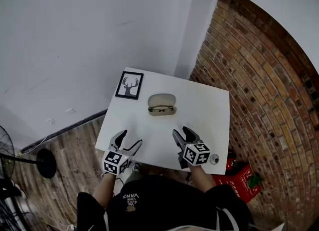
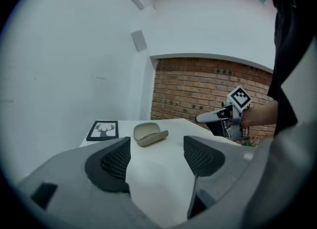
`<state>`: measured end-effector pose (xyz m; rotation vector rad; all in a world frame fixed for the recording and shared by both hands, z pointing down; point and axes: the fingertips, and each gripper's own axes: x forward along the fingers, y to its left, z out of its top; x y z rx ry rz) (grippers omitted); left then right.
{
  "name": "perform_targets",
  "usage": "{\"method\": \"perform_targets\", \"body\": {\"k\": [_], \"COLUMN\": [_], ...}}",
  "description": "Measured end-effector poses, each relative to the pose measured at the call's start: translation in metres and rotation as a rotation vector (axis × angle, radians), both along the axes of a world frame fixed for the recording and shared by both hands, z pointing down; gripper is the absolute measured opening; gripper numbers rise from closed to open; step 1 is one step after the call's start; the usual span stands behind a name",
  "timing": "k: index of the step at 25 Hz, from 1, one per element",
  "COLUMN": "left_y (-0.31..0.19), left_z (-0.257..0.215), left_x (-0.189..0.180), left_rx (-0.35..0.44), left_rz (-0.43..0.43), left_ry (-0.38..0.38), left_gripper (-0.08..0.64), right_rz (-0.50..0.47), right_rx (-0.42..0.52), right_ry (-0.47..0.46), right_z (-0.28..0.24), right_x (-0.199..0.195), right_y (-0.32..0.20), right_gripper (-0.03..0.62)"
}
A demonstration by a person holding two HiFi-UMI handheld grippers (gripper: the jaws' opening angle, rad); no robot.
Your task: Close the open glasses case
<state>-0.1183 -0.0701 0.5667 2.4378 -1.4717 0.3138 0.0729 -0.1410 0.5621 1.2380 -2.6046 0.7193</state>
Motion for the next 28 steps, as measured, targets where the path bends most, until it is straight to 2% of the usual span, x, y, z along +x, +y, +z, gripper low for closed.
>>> {"method": "perform_targets", "body": {"k": [7, 15, 21, 28], "left_y": [-0.052, -0.098, -0.129, -0.178], "left_z": [-0.019, -0.032, -0.037, -0.038], "left_x": [-0.028, -0.033, -0.018, -0.001], "left_rx": [0.033, 0.087, 0.100, 0.101], "left_rz": [0.141, 0.303, 0.396, 0.402], "left_ry": [0.018, 0.019, -0.003, -0.062], "left_gripper": [0.331, 0.328, 0.328, 0.328], "right_rz": [0.155, 0.293, 0.305, 0.254], "right_rx": [0.014, 0.038, 0.022, -0.003], "right_ry": [-0.013, 0.019, 0.051, 0.078], "right_z": [-0.007, -0.006, -0.001, 0.013], "right_x": [-0.020, -0.026, -0.028, -0.022], "right_y": [-0.011, -0.010, -0.018, -0.054], "right_gripper": [0.215, 0.212, 0.210, 0.209]}}
